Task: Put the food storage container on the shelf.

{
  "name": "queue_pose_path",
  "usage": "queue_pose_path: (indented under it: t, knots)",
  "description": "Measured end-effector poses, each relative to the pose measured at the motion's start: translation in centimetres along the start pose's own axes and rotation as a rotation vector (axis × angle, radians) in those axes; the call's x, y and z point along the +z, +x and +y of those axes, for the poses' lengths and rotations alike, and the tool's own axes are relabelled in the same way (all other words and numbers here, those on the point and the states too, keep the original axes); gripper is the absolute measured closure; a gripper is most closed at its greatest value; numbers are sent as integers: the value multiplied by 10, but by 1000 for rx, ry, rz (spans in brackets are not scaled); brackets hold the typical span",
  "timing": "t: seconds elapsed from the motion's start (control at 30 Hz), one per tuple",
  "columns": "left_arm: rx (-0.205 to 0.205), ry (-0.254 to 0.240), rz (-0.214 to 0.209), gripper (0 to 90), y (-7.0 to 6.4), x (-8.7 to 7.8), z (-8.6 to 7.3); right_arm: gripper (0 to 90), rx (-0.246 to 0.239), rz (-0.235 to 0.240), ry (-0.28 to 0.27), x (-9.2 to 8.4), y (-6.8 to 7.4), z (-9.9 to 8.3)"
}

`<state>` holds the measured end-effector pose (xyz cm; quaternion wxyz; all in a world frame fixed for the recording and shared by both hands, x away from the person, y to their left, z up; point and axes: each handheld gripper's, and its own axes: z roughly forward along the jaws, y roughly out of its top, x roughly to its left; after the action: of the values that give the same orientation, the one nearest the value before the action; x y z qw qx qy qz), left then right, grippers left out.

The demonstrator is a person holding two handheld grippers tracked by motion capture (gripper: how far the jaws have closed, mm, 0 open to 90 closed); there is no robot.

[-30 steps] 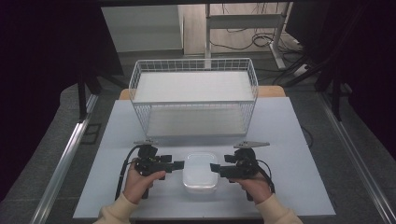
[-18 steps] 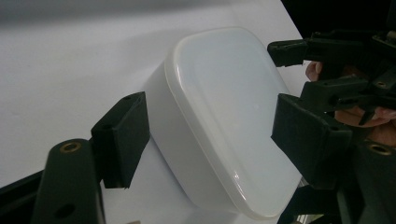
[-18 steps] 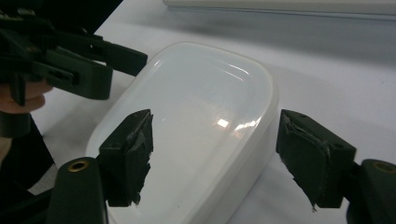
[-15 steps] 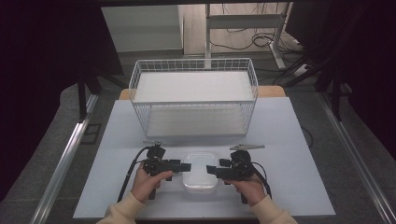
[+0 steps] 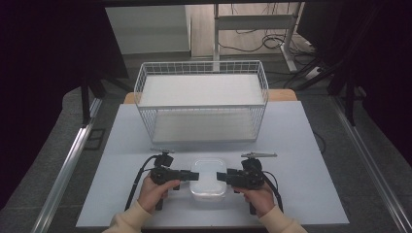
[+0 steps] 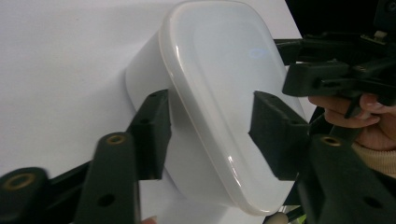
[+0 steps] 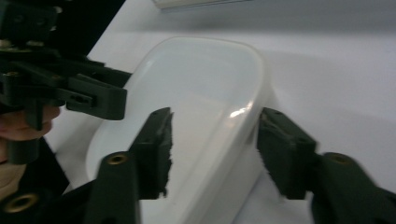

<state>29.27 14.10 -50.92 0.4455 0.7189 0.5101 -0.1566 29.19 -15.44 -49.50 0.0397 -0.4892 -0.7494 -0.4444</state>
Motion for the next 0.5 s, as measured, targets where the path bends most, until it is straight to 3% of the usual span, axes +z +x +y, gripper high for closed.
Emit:
queue_pose_path:
  t: [0.17,0.37,0.5]
  knots:
    - [-40,-25,-34,584,3,-5,-4,610,48,34,-23,-6,-3,-2]
    - [-11,-68,-20,695,-5,-15,-7,691,57,65,-42,-15,-2,-3]
    - [17,-80,-17,721,-9,-20,-9,711,55,75,-48,-18,-1,-3]
